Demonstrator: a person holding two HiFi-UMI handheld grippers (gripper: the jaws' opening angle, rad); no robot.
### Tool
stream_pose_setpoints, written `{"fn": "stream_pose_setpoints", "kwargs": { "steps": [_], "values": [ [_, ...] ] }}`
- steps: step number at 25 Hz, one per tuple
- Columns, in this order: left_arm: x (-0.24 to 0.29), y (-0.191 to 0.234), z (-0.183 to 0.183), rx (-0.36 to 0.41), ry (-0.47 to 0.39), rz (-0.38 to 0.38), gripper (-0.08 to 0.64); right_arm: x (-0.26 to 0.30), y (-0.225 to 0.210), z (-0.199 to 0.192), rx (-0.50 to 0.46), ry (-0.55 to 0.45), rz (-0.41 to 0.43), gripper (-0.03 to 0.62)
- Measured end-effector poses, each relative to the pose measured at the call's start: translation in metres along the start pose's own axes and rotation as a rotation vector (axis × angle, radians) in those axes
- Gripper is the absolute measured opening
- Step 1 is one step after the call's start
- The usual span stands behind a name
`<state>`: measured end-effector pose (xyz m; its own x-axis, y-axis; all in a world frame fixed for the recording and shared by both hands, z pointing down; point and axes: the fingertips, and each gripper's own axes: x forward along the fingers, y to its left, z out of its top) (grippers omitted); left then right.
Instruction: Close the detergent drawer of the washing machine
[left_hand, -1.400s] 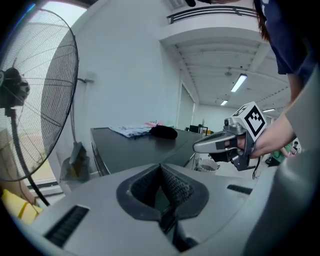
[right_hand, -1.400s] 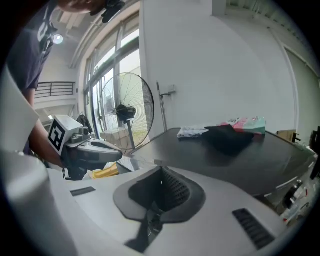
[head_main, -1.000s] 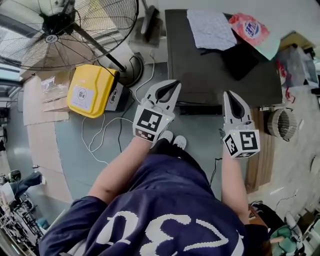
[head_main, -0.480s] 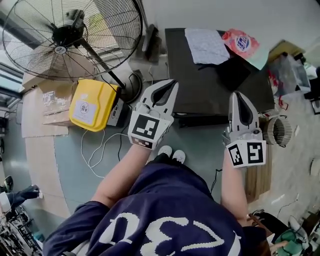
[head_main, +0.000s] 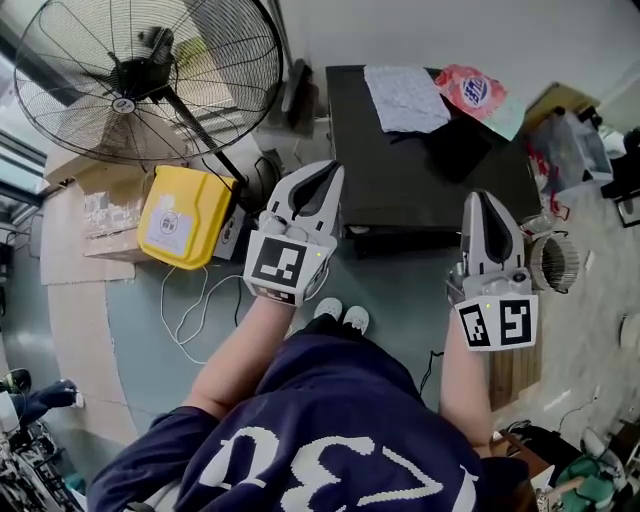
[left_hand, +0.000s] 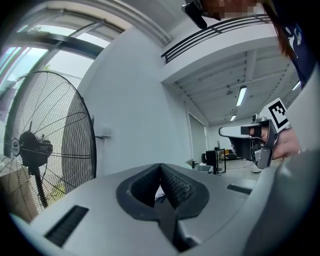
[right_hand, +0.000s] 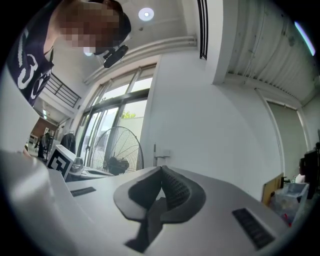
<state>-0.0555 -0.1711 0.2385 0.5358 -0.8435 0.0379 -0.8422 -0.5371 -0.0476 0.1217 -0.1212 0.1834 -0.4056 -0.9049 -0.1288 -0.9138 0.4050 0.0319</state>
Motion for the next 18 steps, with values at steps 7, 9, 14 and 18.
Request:
{"fn": "stream_pose_setpoints", "kwargs": {
  "steps": [7, 9, 14, 18],
  "values": [
    [-0.008, -0.006, 0.006, 0.0, -0.025, 0.015, 0.018, -0.013, -0.001, 0.007, -0.017, -0.01, -0.019, 0.014],
    [-0.01, -0.003, 0.007, 0.012, -0.033, 0.046, 0.018, -0.016, -0.003, 0.0, -0.01, 0.003, -0.026, 0.014],
    [-0.011, -0.008, 0.005, 0.016, -0.038, 0.041, 0.018, -0.021, -0.004, -0.01, -0.009, 0.023, -0.033, 0.014],
    [-0.01, -0.011, 0.005, 0.013, -0.031, 0.04, 0.018, -0.024, -0.007, -0.008, -0.009, 0.016, -0.038, 0.014]
  ]
}}
